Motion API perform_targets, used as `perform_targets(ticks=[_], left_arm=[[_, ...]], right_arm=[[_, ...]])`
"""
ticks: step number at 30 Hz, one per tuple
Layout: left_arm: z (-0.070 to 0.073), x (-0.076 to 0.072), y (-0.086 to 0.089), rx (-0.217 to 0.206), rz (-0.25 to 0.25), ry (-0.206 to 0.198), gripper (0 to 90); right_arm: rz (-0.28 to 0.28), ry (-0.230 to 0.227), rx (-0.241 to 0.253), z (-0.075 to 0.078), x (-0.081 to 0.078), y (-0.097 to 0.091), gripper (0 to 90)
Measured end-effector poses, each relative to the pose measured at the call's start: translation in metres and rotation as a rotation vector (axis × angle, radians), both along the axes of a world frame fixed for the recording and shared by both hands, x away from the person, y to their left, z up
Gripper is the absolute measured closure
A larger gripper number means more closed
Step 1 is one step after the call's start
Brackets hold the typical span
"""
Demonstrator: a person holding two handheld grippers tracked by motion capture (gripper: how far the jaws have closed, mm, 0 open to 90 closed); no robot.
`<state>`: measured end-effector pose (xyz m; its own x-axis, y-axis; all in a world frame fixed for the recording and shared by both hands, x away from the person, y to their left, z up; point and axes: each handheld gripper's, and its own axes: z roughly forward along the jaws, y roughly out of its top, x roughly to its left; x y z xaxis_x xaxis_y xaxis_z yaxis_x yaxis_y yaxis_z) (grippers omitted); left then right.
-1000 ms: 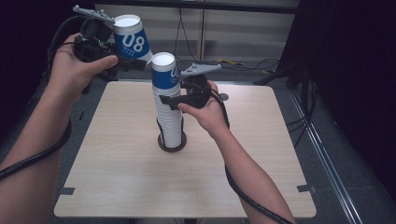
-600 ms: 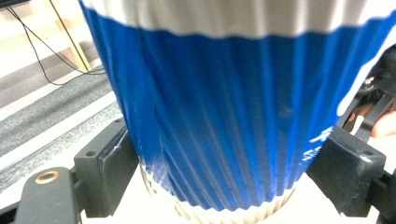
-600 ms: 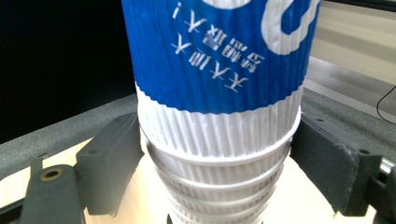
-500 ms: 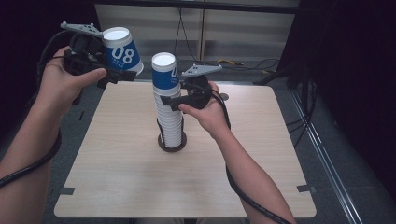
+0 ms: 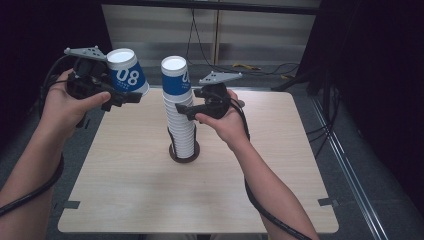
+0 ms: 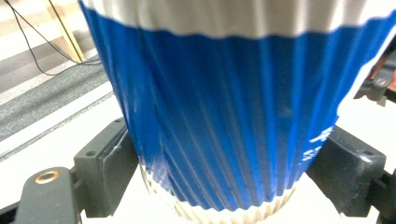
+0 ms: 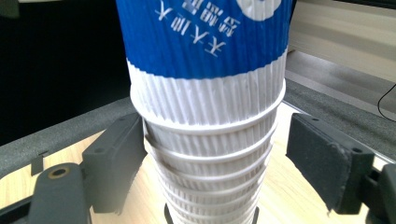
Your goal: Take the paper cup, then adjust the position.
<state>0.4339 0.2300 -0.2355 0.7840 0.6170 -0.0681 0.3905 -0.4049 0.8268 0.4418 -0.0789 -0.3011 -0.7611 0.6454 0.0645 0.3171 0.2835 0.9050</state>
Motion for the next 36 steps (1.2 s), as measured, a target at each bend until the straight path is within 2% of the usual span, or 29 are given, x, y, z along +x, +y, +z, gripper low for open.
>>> perform_targets(ticks=[8, 10, 17, 22, 30, 36], left_arm=[[-0.021, -0.005, 0.003, 0.001, -0.009, 0.015, 15.9], [-0.029, -0.007, 0.003, 0.007, -0.014, 0.024, 15.9], [-0.045, -0.012, 0.002, 0.012, -0.027, 0.035, 15.9], [-0.064, -0.017, -0.002, 0.021, -0.04, 0.055, 15.9], [-0.081, -0.023, -0.005, 0.022, -0.056, 0.074, 15.9], [-0.095, -0.028, -0.009, 0.033, -0.075, 0.088, 15.9]], right_arm=[[0.0, 0.008, -0.003, -0.002, -0.003, -0.009, 18.0], [0.01, 0.011, -0.015, -0.005, -0.005, -0.012, 17.5], [0.017, 0.017, -0.033, -0.011, -0.009, -0.02, 16.7], [0.021, 0.025, -0.042, -0.015, -0.014, -0.032, 16.5], [0.017, 0.031, -0.034, -0.02, -0.019, -0.047, 15.9], [0.015, 0.046, -0.047, -0.03, -0.023, -0.059, 15.8]])
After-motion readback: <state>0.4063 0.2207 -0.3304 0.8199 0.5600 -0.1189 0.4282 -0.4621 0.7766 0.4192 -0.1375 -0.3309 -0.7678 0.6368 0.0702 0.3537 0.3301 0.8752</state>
